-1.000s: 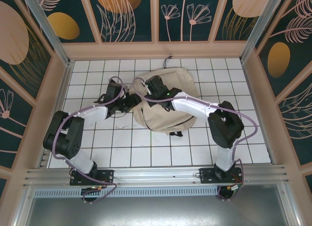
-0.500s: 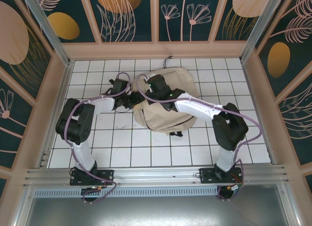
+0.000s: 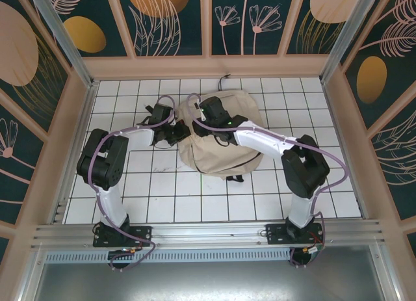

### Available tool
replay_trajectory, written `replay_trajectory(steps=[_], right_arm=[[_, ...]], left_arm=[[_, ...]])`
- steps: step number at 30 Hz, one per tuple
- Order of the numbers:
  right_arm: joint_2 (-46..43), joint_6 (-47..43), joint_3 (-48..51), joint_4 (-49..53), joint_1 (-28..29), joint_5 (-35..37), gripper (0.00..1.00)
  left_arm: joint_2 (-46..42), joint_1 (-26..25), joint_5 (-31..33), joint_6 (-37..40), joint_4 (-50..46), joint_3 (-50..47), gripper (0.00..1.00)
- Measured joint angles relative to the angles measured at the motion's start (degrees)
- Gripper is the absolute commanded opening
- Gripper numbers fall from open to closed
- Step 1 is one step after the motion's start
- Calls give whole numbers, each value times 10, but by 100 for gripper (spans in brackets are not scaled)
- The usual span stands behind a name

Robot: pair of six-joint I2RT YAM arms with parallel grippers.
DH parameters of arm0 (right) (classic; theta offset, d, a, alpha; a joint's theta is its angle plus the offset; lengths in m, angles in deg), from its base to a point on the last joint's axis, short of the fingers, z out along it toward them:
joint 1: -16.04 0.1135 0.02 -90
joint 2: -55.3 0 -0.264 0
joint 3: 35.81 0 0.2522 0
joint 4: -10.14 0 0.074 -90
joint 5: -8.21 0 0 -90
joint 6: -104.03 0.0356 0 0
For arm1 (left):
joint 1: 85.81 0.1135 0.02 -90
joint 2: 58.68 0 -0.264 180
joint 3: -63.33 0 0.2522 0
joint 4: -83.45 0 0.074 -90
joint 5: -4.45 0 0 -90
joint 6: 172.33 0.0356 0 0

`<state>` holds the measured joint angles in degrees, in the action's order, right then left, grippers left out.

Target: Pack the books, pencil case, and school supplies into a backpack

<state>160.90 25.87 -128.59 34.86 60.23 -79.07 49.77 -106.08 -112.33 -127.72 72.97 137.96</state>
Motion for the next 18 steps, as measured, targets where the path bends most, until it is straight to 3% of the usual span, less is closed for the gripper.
replay_trajectory(steps=[18], right_arm=[[90,51,-85,56,-10,-13,32]], left_arm=[[-67,-1,2,4,12,-43,0]])
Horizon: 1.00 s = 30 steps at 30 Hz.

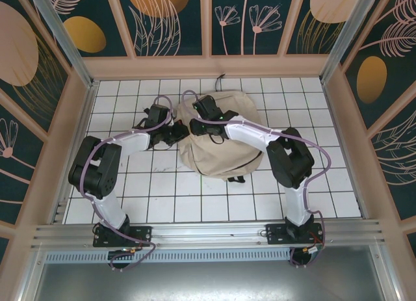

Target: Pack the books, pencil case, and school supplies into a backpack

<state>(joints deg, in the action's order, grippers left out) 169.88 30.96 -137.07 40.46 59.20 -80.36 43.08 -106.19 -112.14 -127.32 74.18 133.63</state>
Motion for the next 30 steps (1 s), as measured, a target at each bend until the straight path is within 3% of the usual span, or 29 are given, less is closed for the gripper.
replay_trajectory(steps=[7,14,19,22,30], right_arm=[[33,2,-40,32,0,9,31],[57,4,-61,73,9,61,30],[65,13,-78,91,12,80,15],[74,16,-90,100,12,82,0],[78,26,-107,123,21,134,0]], left_arm=[[-4,0,0,0,0,0,0],[-6,-1,0,0,0,0,0],[-20,-2,0,0,0,-2,0],[-24,-3,0,0,0,-3,0],[-24,-3,9,0,-3,-3,0]])
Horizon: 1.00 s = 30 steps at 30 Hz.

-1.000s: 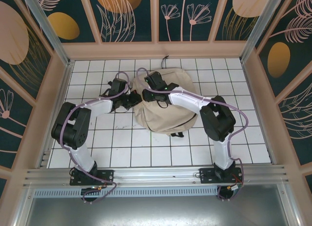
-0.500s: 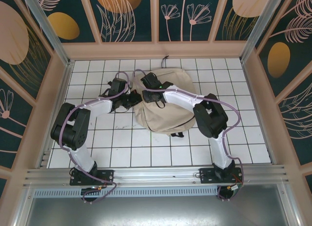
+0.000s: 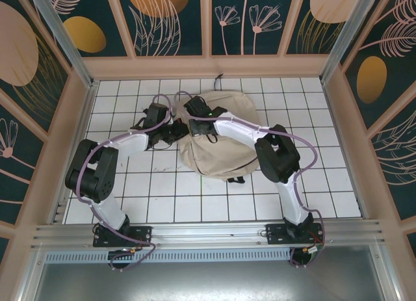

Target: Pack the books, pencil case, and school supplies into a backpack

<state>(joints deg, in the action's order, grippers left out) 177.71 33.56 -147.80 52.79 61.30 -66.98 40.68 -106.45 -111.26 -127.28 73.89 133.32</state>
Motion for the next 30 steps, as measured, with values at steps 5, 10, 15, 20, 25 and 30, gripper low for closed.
replay_trajectory(steps=[5,10,15,20,25,30], right_arm=[[-26,21,11,5,14,67,0],[-78,36,29,19,16,122,0],[-90,47,45,18,18,137,0],[-94,50,75,5,17,149,0],[-103,51,104,-17,8,154,0],[-110,51,119,-30,-7,162,0]], left_arm=[[-1,-4,12,2,-6,0,0],[-4,-7,39,1,-15,-1,0],[-12,-8,42,1,-10,-4,0],[-12,-9,48,1,-10,-9,0],[-15,-12,52,1,-10,-9,0],[-16,-15,54,-2,-3,-13,0]])
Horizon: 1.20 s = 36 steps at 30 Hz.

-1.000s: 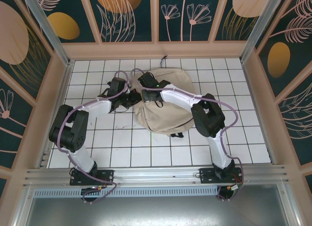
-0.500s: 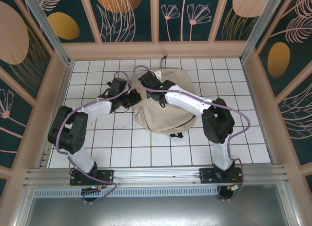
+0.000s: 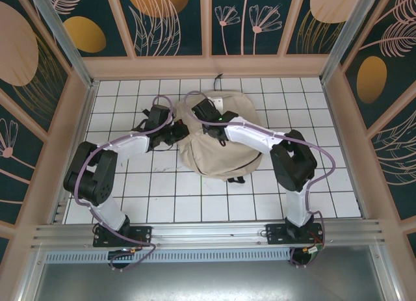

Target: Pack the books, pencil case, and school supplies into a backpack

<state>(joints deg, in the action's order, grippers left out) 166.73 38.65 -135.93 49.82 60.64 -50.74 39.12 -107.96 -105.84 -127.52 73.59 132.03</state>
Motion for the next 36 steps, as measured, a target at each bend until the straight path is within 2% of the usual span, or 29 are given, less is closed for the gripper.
replay_trajectory(steps=[9,17,25,27,30,36], right_arm=[[-15,-1,7,0,-8,9,0],[-30,10,28,1,-14,47,0],[-83,23,30,39,-37,119,0],[-99,9,43,32,-43,106,0],[-112,-23,60,13,-52,37,0],[-117,-52,88,-39,-51,-116,0]], left_arm=[[-3,0,7,-1,4,-4,0],[-12,-1,18,-8,1,-5,0],[-14,17,78,-12,-54,-23,0],[-14,17,76,-12,-56,-22,0],[-14,17,63,-11,-54,-22,2],[-22,16,23,-4,-36,-23,23]])
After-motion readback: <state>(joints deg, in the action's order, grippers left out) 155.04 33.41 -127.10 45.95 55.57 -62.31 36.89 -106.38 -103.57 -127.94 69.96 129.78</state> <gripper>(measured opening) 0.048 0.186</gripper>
